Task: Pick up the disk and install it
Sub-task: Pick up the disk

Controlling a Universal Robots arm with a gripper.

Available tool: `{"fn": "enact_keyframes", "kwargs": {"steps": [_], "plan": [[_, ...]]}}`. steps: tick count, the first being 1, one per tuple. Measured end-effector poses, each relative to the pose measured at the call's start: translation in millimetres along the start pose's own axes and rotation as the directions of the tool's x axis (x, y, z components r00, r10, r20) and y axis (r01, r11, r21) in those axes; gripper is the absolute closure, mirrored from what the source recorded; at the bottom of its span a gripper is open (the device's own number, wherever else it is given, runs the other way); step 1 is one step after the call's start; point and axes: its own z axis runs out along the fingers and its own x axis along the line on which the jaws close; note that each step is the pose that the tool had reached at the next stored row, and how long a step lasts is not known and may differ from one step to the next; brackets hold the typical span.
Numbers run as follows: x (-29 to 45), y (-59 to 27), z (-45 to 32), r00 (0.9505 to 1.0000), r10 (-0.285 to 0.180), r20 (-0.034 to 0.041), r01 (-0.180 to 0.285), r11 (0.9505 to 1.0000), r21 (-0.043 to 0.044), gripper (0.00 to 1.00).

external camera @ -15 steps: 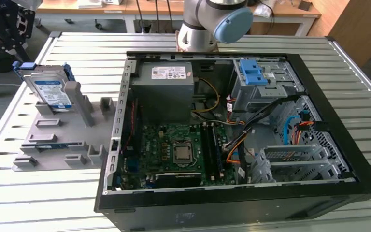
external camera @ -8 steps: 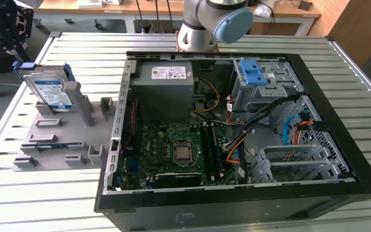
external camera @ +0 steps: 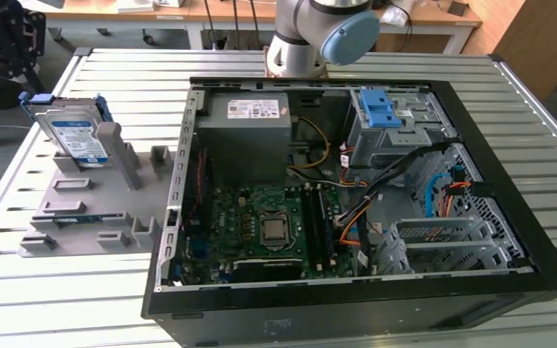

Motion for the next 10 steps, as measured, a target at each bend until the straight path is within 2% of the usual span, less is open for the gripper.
{"fn": "enact_keyframes", "kwargs": {"steps": [5, 10], "plan": [[0.0, 0.0, 1.1, 0.9961, -0.088, -0.0025, 0.088, 0.9961, 0.0013, 0.89], [-0.1, -0.1, 2.7, 0.9867, -0.163, -0.003, 0.163, 0.9867, 0.0056, 0.89]]}}
